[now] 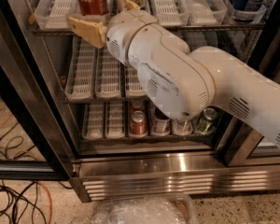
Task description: Pick coke can from top shelf of fridge
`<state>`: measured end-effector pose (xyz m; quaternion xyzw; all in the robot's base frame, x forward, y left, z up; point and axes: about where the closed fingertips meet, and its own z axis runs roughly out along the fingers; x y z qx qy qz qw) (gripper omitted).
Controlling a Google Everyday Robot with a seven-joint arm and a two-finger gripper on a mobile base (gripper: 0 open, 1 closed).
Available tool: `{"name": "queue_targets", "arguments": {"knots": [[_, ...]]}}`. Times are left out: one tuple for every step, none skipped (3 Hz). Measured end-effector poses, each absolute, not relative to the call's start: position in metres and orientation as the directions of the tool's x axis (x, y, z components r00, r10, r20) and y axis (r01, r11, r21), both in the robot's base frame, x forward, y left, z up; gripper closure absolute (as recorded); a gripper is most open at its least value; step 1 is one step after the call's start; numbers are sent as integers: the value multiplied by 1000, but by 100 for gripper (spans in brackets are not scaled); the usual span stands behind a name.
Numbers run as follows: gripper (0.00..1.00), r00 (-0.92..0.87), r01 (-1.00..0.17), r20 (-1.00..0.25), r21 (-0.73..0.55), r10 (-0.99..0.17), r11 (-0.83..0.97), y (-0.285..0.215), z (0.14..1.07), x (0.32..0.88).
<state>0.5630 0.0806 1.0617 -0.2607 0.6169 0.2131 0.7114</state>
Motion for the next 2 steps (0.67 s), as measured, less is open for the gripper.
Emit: {"name": "queue_targets", "arguments": {"knots": [[28,157,-629,-987,-121,-27,768,86,1062,569],[27,172,-633,-985,-133,-29,762,90,1063,577]]}}
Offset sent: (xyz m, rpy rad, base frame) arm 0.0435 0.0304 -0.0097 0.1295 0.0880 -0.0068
